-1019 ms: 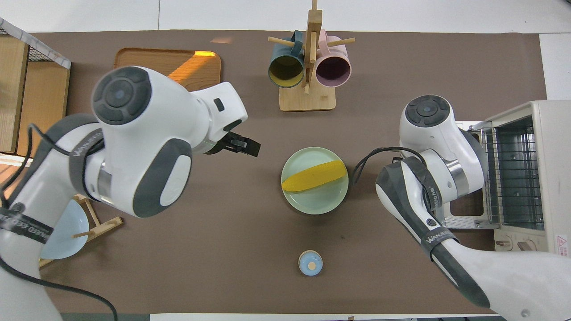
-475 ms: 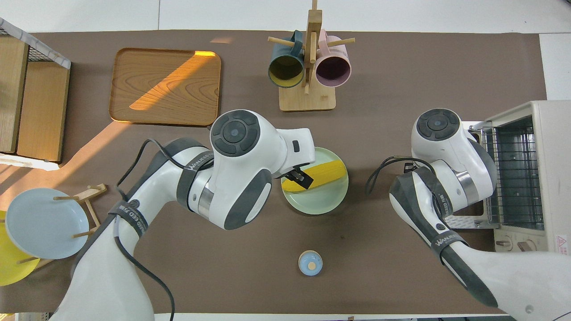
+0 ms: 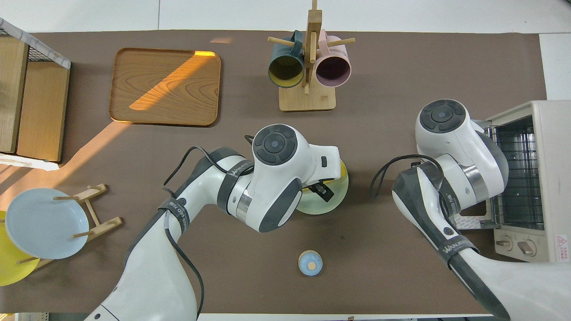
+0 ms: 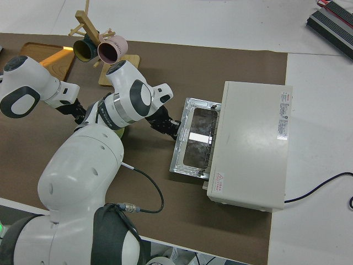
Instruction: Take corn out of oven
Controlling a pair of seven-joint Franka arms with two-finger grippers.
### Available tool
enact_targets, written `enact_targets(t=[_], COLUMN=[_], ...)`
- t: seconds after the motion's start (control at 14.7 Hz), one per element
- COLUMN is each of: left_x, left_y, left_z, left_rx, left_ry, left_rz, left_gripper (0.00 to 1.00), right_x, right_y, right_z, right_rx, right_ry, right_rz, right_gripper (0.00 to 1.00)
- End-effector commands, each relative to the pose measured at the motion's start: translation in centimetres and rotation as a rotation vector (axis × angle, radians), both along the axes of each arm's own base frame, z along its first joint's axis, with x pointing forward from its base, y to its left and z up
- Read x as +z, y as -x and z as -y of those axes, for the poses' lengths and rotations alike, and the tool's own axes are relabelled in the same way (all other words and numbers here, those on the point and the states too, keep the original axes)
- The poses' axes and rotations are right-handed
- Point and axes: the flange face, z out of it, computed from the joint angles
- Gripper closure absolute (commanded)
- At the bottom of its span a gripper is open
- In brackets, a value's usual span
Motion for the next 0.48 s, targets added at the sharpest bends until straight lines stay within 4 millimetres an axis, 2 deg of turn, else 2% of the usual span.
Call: enact_targets(t=[0.0, 0.27, 0.41], left_x=[-0.4, -0.8, -1.6], left_y=[0.0, -0.9, -1.6], left_z=[1.4, 1.5, 1.1], left_rx=[-0.01, -0.031, -0.052], left_ry=[0.035, 0.039, 0.021], left_rz=[0.023, 0.058, 0.094], left_gripper=[0.0, 0.0, 0.0], right_x=[5.7, 9.7, 10.8], right_y=[0.0, 1.2, 1.5], right_z=[4.2, 7.6, 9.9], right_rx=[0.055, 0.071, 0.09], right_ry=[0.016, -0.009, -0.03], right_rz=[0.008, 0.001, -0.006], right_gripper=[1.0, 1.0, 1.0])
